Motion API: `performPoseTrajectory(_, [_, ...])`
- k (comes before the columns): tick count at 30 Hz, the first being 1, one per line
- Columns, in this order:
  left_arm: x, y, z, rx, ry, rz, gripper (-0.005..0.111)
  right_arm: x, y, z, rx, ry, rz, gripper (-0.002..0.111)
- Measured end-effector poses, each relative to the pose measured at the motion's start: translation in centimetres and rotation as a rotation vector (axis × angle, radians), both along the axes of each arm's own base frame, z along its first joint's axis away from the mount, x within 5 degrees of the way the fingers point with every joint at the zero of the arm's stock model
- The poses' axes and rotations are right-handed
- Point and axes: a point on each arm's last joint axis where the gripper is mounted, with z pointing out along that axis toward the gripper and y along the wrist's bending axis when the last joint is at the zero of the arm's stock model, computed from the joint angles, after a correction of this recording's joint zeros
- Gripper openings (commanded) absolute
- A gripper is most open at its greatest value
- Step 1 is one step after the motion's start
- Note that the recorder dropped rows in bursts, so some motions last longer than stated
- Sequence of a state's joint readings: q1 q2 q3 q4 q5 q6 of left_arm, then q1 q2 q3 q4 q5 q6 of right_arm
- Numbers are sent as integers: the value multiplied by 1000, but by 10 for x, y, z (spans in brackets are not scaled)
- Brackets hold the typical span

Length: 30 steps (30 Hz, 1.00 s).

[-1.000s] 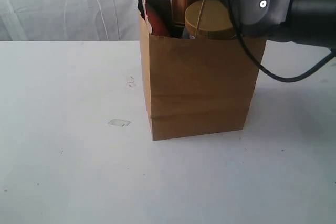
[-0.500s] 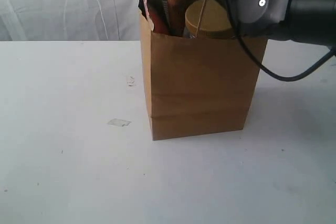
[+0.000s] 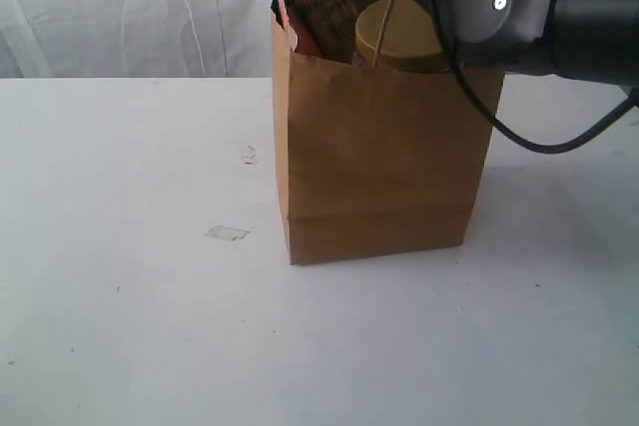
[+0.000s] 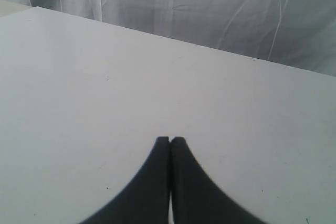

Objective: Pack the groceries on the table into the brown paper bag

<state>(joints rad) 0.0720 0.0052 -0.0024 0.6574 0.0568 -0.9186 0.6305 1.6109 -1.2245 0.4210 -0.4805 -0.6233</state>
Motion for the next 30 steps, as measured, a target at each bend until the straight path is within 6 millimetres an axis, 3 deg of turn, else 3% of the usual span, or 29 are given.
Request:
performPoseTrajectory(8, [0,0,0,0,0,0,0,-2,-2,6,13,-30,-7,55])
performPoseTrajectory(12, [0,0,0,0,0,0,0,-24,-18,44,72,-108,-6,54])
performPoseTrajectory(14, [0,0,0,0,0,0,0,-44,-29,65,68,-105,31,45])
performPoseTrajectory(16, [0,0,0,0,0,0,0,-66,-40,80,-47,-74,83,27])
performPoseTrajectory(17, [0,0,0,0,0,0,0,-73,-45,83,-105,-60,104,10])
performPoseTrajectory(19, [0,0,0,0,0,0,0,-86,-60,83,-272,4,143,0])
performPoseTrajectory(22, [0,0,0,0,0,0,0,-88,-87,84,-376,53,90,0])
performPoseTrajectory(27, [0,0,0,0,0,0,0,-77,-157,81,-226,176,-210,0])
performPoseTrajectory(30, [0,0,0,0,0,0,0,-75,-203,57,-66,371,-406,0])
